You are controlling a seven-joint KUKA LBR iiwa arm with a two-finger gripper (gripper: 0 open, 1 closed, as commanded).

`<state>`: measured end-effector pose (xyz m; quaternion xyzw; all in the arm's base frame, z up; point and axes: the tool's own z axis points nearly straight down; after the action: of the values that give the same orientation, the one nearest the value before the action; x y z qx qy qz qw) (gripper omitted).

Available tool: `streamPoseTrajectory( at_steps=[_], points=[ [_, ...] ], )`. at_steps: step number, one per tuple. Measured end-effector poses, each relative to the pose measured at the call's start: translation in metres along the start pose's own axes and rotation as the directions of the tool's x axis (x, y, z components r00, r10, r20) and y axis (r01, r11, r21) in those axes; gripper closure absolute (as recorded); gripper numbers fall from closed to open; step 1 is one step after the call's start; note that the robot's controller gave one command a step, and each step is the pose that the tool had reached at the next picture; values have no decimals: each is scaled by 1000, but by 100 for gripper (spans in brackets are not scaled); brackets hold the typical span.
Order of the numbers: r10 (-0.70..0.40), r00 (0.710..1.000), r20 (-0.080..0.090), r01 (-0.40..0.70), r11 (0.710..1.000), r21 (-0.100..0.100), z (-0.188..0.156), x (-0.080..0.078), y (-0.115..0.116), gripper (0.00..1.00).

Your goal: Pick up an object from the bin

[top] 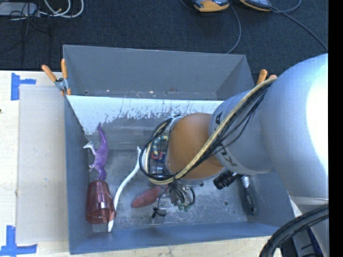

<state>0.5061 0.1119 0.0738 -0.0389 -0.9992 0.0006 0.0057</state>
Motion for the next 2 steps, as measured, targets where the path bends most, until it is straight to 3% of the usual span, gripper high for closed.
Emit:
streamPoseTrajectory(
  at_steps=[1, 2],
  points=[
    [7, 1000, 2, -7, 1000, -1, 27, 0, 0, 0],
    [3, 1000, 0, -3, 1000, 0, 0, 0, -1, 0]
  ],
)
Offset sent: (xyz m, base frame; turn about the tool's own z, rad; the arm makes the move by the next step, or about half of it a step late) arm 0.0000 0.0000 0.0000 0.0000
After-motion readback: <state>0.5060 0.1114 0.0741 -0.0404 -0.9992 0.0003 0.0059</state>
